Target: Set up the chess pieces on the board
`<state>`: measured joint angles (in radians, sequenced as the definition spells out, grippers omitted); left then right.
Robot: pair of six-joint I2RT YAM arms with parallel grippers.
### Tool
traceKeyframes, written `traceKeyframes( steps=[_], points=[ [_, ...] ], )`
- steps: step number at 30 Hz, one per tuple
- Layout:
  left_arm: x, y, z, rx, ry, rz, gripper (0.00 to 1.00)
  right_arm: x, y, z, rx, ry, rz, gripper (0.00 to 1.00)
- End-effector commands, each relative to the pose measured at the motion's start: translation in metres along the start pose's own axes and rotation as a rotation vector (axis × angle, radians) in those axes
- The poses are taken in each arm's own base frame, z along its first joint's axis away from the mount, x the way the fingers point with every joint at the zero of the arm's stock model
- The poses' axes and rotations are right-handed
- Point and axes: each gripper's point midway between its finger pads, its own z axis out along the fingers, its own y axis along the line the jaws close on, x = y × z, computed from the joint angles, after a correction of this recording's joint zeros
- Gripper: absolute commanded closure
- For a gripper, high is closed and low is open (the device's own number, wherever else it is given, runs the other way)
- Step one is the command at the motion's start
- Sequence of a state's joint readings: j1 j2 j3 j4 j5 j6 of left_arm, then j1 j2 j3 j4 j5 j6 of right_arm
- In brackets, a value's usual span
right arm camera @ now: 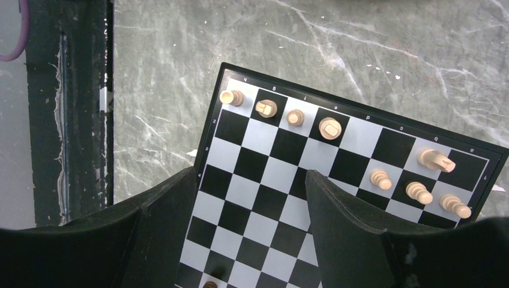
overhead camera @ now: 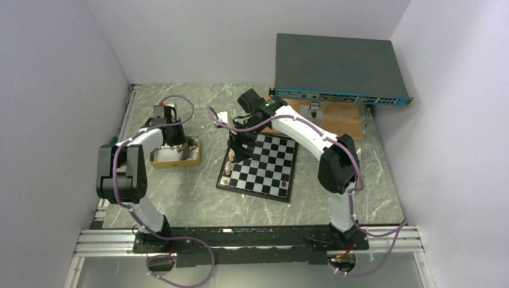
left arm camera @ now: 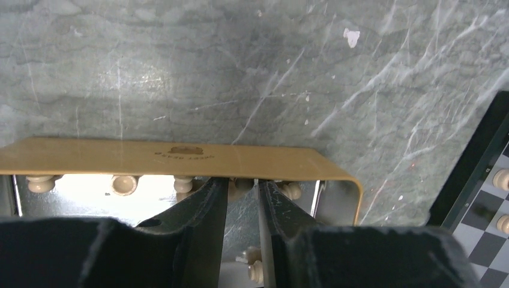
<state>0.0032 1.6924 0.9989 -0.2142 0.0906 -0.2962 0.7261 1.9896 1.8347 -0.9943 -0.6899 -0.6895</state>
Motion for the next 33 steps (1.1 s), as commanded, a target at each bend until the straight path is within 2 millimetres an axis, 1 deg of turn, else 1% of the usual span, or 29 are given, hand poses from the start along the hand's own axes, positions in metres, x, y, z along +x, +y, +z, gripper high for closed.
traceKeyframes(
  steps=[1,4,9,14,16,20,21,23,27,30,33],
  points=[
    [-0.019,-0.011,0.001,-0.019,-0.039,-0.013,0.71,-0.016,0.007,-0.015,0.012,-0.044,-0.058,0.30],
    [-0.018,-0.010,0.003,-0.033,-0.033,-0.019,0.72,-0.015,0.008,-0.015,0.013,-0.041,-0.060,0.30],
    [-0.013,-0.008,0.007,-0.044,-0.014,-0.029,0.76,-0.014,0.008,-0.015,0.014,-0.040,-0.062,0.30],
    [-0.014,-0.007,0.007,-0.060,-0.012,-0.032,0.80,-0.013,0.009,-0.015,0.011,-0.039,-0.062,0.30],
    [-0.014,-0.006,0.008,-0.062,-0.008,-0.032,0.85,-0.013,0.010,-0.016,0.011,-0.039,-0.063,0.30],
    [-0.015,-0.007,0.005,-0.055,-0.011,-0.026,0.98,-0.012,0.011,-0.017,0.014,-0.037,-0.066,0.30],
    [-0.016,-0.009,0.002,-0.047,-0.015,-0.022,1.00,-0.012,0.011,-0.017,0.014,-0.036,-0.067,0.30],
    [-0.019,-0.012,-0.006,-0.031,-0.030,-0.009,1.00,-0.012,0.012,-0.019,0.016,-0.036,-0.070,0.30],
    [-0.027,-0.020,-0.031,0.009,-0.075,0.027,1.00,-0.013,0.016,-0.022,0.009,-0.043,-0.079,0.30],
    [-0.027,-0.026,-0.048,0.044,-0.095,0.049,1.00,-0.015,0.019,-0.024,0.001,-0.049,-0.083,0.31],
    [-0.020,-0.031,-0.062,0.083,-0.101,0.066,1.00,-0.017,0.023,-0.025,-0.009,-0.058,-0.087,0.30]
  ],
)
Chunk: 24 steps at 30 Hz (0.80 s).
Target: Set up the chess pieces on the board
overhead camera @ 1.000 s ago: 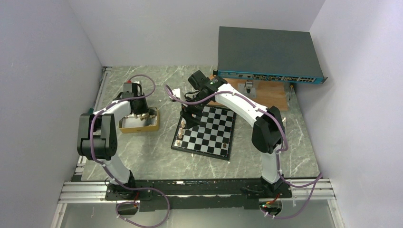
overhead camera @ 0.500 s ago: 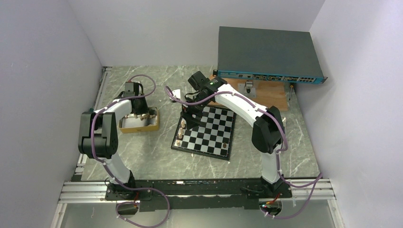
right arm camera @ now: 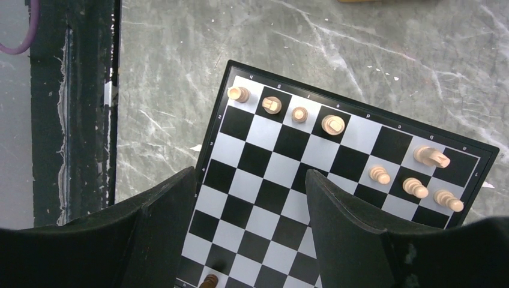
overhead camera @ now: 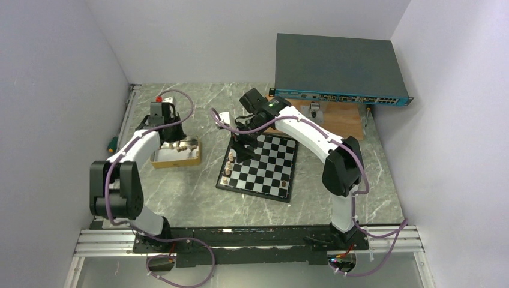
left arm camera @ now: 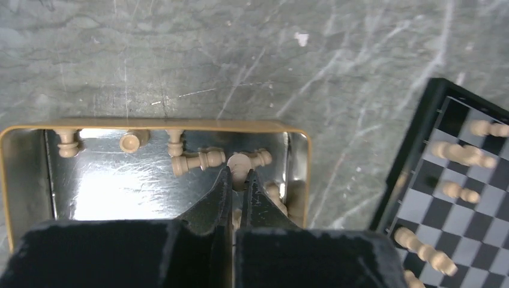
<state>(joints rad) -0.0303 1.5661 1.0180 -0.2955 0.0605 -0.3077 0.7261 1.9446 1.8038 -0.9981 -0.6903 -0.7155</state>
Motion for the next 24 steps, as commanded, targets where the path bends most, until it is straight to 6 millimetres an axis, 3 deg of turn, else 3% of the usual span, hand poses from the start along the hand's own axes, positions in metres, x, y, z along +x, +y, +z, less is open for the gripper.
traceKeyframes(
  steps=[1,6,15,19,24],
  points=[
    [-0.002,-0.015,-0.029,0.087,-0.044,0.049,1.00,-0.017,0.016,-0.017,-0.017,-0.055,-0.057,0.30],
    [0.005,-0.035,-0.057,0.208,-0.065,0.113,1.00,-0.020,0.028,-0.025,-0.043,-0.066,-0.090,0.30],
    [0.012,-0.104,-0.117,0.450,-0.138,0.320,1.00,-0.016,0.070,-0.056,-0.141,-0.085,-0.184,0.30],
    [0.017,-0.130,-0.126,0.482,-0.124,0.386,1.00,-0.009,0.080,-0.071,-0.149,-0.092,-0.189,0.30],
    [0.024,-0.163,-0.120,0.497,-0.097,0.437,1.00,0.004,0.086,-0.086,-0.128,-0.099,-0.167,0.30]
  ],
)
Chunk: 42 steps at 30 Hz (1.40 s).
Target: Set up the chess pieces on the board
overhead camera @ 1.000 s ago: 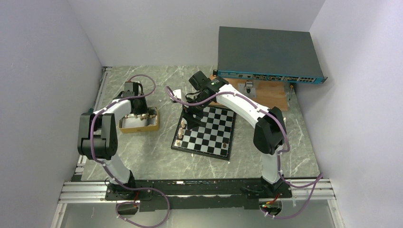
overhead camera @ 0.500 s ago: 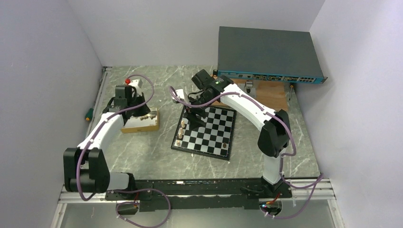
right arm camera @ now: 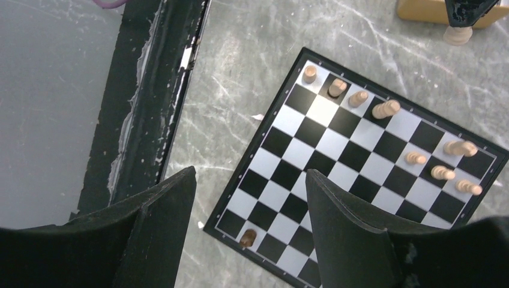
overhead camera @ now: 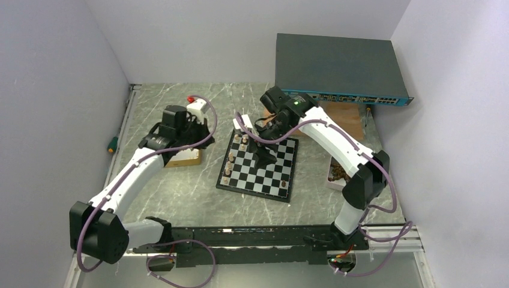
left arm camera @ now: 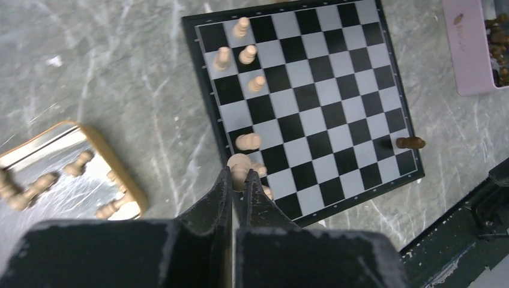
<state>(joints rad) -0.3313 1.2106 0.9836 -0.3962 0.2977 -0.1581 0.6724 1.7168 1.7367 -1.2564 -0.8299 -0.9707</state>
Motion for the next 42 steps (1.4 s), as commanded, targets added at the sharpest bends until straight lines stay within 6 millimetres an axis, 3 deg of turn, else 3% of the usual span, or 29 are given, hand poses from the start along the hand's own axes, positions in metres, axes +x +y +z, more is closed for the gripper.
traceKeyframes(
  steps=[1,7,13,26,42],
  points=[
    [-0.015,-0.022,0.014,0.012,0.000,0.062,1.00,0.004,0.020,-0.018,-0.013,-0.038,-0.012,0.30],
    [-0.016,-0.054,0.045,0.023,0.041,0.125,1.00,0.021,0.023,-0.038,0.036,-0.064,0.041,0.30],
    [-0.008,-0.070,0.077,-0.012,0.099,0.172,1.00,0.031,0.027,-0.049,0.068,-0.087,0.080,0.30],
    [0.032,-0.057,0.128,-0.106,0.224,0.159,1.00,0.035,0.022,-0.063,0.106,-0.131,0.109,0.30],
    [0.049,-0.048,0.145,-0.134,0.291,0.181,1.00,0.038,0.018,-0.066,0.117,-0.138,0.124,0.30]
  ],
)
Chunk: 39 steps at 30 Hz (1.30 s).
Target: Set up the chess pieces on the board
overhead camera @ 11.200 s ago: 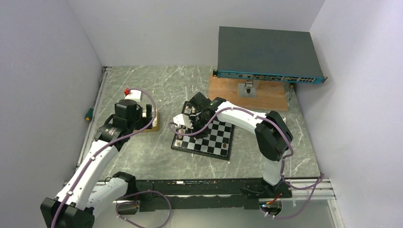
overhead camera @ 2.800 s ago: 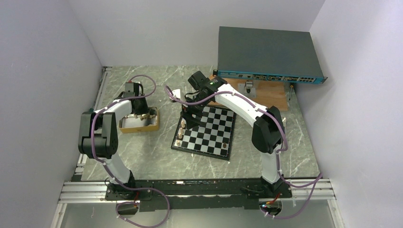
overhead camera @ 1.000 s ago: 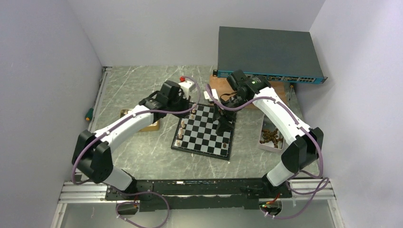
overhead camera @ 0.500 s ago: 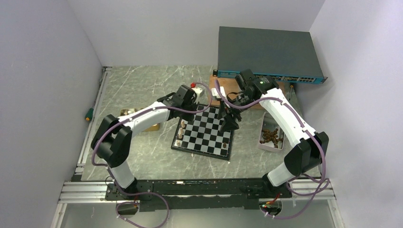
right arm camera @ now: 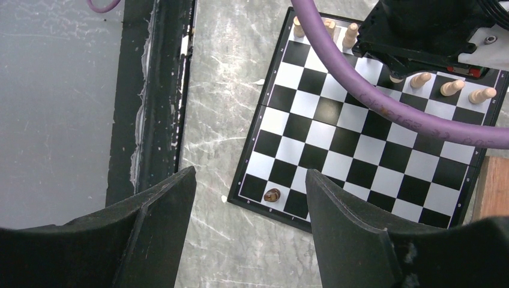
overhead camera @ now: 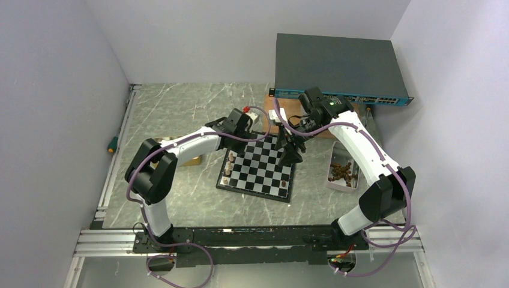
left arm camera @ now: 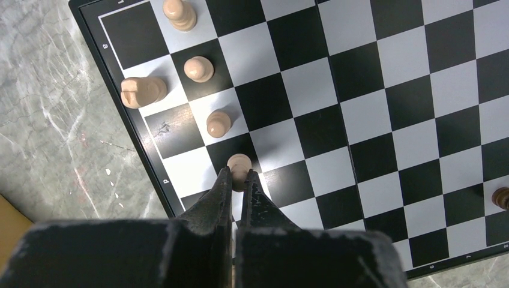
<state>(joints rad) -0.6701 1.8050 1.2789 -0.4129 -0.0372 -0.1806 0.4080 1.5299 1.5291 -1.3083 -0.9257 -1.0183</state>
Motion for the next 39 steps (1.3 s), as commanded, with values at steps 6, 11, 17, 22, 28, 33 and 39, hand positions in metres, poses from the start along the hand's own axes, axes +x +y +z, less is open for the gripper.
traceKeyframes(
  steps=[6,11,17,22,28,33,39],
  points=[
    [-0.016,-0.004,0.004,0.000,-0.018,0.010,1.00,-0.009,0.005,-0.004,-0.004,-0.046,-0.040,0.30],
    [-0.014,-0.003,0.007,-0.008,-0.003,0.009,1.00,-0.008,0.005,-0.004,-0.002,-0.046,-0.040,0.30],
    [-0.013,-0.001,0.009,-0.018,0.008,0.013,0.99,-0.008,0.005,-0.005,-0.001,-0.050,-0.037,0.30],
    [-0.011,0.000,0.011,-0.029,0.024,0.015,0.98,-0.008,0.005,-0.005,-0.002,-0.049,-0.037,0.30],
    [-0.010,0.002,0.012,-0.035,0.032,0.019,0.98,-0.008,0.004,-0.005,-0.001,-0.051,-0.036,0.31],
    [-0.009,0.002,0.012,-0.037,0.038,0.021,0.98,-0.007,0.004,-0.005,-0.003,-0.051,-0.032,0.30],
    [-0.008,0.002,0.013,-0.035,0.048,0.025,0.97,-0.007,0.004,-0.005,-0.003,-0.051,-0.033,0.31]
  ],
)
